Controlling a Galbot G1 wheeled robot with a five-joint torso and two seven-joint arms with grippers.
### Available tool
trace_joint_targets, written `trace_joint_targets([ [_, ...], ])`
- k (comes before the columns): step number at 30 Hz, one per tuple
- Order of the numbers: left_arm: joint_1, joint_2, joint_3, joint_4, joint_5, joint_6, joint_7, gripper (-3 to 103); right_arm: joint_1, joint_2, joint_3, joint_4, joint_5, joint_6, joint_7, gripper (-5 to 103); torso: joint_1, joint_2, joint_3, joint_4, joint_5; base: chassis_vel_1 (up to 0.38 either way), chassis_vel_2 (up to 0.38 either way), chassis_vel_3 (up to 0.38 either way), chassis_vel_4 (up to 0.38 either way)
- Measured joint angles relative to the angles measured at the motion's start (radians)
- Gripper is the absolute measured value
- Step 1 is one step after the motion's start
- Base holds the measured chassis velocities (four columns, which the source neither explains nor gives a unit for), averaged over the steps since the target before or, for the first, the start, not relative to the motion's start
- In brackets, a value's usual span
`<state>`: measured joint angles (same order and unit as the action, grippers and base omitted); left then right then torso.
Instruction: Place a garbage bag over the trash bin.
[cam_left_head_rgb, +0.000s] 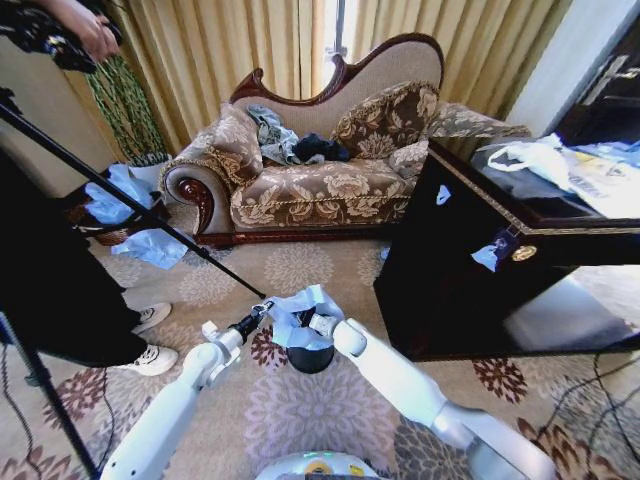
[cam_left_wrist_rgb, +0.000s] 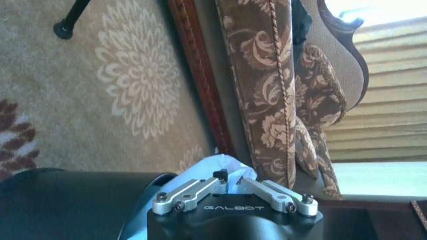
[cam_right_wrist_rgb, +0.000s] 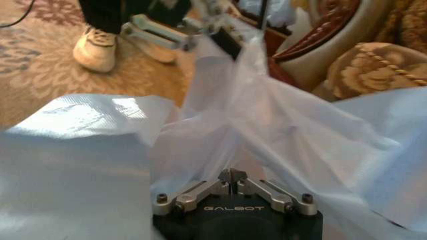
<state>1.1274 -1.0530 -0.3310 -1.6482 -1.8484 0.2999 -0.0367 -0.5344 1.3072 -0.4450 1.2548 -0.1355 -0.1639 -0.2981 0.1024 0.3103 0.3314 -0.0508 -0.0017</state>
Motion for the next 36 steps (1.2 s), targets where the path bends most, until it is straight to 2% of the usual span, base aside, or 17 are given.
trace_joint_targets([
  [6,-0.016,-0.012,-0.001,0.016,0.019,-0.004,0.009,0,0.063,0.057,-0.044,-0.118,-0.017,0.025,-0.017,0,0.0,0.0,0.0,0.0002,0.0003,0.0,0.0,0.0,0.0],
  [10,-0.014,-0.011,-0.001,0.018,0.023,-0.004,0.013,0,0.091,0.059,-0.065,-0.143,-0.022,0.032,-0.031,0,0.0,0.0,0.0,0.0002,0.0003,0.0,0.0,0.0,0.0],
  [23,0.022,-0.018,0.001,-0.013,0.038,-0.006,0.016,0,0.171,-0.013,-0.17,-0.097,-0.037,0.028,-0.11,0,0.0,0.0,0.0,0.0003,0.0,0.0,0.0,0.0,0.0],
  [27,0.027,-0.014,-0.005,-0.025,0.038,-0.006,0.016,0,0.186,-0.04,-0.206,-0.042,-0.026,-0.003,-0.123,0,0.0,0.0,0.0,-0.0003,-0.0004,0.0,0.0,0.0,0.0],
  [29,0.032,-0.012,-0.011,-0.031,0.037,-0.006,0.016,0,0.192,-0.061,-0.227,0.005,-0.017,-0.032,-0.134,-3,0.0,0.0,0.0,-0.0015,-0.0013,0.0,0.0,0.0,0.0],
  [30,0.035,-0.012,-0.013,-0.034,0.037,-0.006,0.016,0,0.199,-0.07,-0.236,0.04,-0.012,-0.044,-0.137,8,0.0,0.0,0.0,-0.0006,0.0,0.0,0.0,0.0,0.0],
  [31,0.035,-0.012,-0.013,-0.034,0.037,-0.006,0.016,0,0.199,-0.07,-0.236,0.04,-0.012,-0.044,-0.137,8,0.0,0.0,0.0,-0.0006,0.0,0.0,0.0,0.0,0.0],
  [33,0.037,-0.016,-0.014,-0.027,0.04,-0.007,0.017,0,0.195,-0.076,-0.244,0.062,-0.014,-0.052,-0.139,18,0.0,0.0,0.0,0.0,-0.0001,0.0,0.0,0.0,0.0],
  [36,0.037,-0.02,-0.013,-0.018,0.048,-0.008,0.022,0,0.189,-0.078,-0.245,0.061,-0.022,-0.052,-0.14,24,0.0,0.0,0.0,-0.0001,0.0,0.0,0.0,0.0,0.0],
])
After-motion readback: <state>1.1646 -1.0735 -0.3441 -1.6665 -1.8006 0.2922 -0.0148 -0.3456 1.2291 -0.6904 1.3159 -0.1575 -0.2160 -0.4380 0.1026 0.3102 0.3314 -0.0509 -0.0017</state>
